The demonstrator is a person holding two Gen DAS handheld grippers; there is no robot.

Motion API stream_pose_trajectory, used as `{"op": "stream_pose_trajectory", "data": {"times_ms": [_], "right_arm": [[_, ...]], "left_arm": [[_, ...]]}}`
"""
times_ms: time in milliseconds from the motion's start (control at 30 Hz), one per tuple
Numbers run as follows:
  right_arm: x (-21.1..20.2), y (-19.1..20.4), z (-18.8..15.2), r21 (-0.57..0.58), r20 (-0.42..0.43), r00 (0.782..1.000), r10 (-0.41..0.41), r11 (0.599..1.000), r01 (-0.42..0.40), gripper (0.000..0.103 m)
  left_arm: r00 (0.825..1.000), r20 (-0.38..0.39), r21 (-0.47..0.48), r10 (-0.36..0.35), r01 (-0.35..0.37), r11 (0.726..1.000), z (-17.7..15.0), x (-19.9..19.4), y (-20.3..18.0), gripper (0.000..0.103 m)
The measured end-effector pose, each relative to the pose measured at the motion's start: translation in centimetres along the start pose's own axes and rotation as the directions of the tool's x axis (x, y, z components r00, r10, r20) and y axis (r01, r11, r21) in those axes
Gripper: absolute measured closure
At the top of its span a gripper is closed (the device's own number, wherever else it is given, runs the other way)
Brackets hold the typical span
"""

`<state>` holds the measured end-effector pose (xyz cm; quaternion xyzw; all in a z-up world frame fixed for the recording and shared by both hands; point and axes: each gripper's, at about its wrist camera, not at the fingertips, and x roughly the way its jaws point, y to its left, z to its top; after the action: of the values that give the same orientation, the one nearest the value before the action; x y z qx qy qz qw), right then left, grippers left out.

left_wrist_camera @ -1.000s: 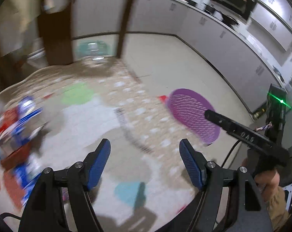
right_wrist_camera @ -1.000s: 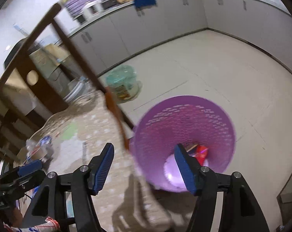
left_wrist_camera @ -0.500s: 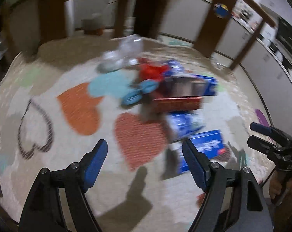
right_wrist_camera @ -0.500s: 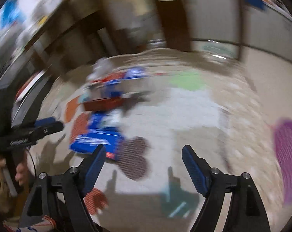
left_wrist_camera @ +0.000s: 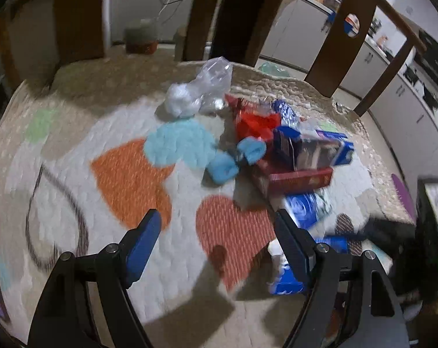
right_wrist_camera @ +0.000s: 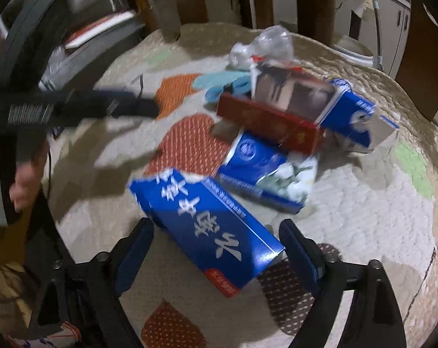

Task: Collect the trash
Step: 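Grasp the blue printed box with the right tool while the left tool grasps the blue strap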

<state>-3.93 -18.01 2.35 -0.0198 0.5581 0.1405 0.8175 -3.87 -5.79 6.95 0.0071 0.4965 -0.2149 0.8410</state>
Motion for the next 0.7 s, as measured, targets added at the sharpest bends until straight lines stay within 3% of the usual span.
{"op": "stream_pose_trajectory", "data": {"times_ms": [33, 67, 267, 467, 533, 567, 600, 633, 700], "right_arm": [[0.4, 0.2, -0.2, 0.002, -0.013, 1.0, -0.004, 1.0, 0.004, 0.042], [0.7, 0.0, -0.6, 0.014, -0.043, 0.999, 0.001, 1.0, 0.0, 0.049], [-1.0, -1.3, -2.2, 0.117, -0.007, 1.0, -0.016, 0.993, 0.017, 0.052], [-4.5, -4.4, -6.2, 0.265, -0.008, 0.999, -0.032, 0.964, 0.033, 0.052], [-5.2, -5.2, -7.5, 0.292, -0.024, 0.998, -0.059, 0.954, 0.064, 0.052], [-5.4, -5.3, -7.4, 0.3, -0.033, 0.997, -0.069, 0.951, 0.076, 0.052], [-5.6, -5.6, -7.8, 0.309, -0.04, 0.996, -0.08, 0.947, 0.088, 0.051], [-5.7, -5.8, -8.0, 0.317, -0.043, 0.995, -0.092, 0.943, 0.101, 0.051], [-6.1, -6.2, -8.1, 0.34, -0.031, 0.994, -0.106, 0.934, 0.11, 0.041]], "left_arm": [[1.0, 0.0, 0.019, 0.01, -0.01, 1.0, 0.6, 0.6, -0.1, 0.025], [1.0, -0.003, 0.039, 0.015, -0.014, 0.999, 1.3, 1.3, -0.1, 0.025], [1.0, -0.025, 0.165, -0.018, 0.022, 0.986, 4.4, 4.8, -0.3, 0.025], [0.987, -0.114, 0.245, -0.116, 0.141, 0.959, 5.4, 7.4, -1.7, 0.026], [0.977, -0.126, 0.236, -0.17, 0.196, 0.952, 5.2, 7.2, -2.1, 0.046], [0.972, -0.133, 0.218, -0.194, 0.22, 0.951, 5.1, 7.0, -2.1, 0.068], [0.971, -0.134, 0.197, -0.197, 0.221, 0.955, 5.1, 6.7, -2.0, 0.081], [0.973, -0.134, 0.192, -0.188, 0.212, 0.958, 5.0, 6.5, -2.1, 0.084], [0.976, -0.135, 0.194, -0.17, 0.194, 0.962, 4.3, 5.8, -2.2, 0.088]]}}
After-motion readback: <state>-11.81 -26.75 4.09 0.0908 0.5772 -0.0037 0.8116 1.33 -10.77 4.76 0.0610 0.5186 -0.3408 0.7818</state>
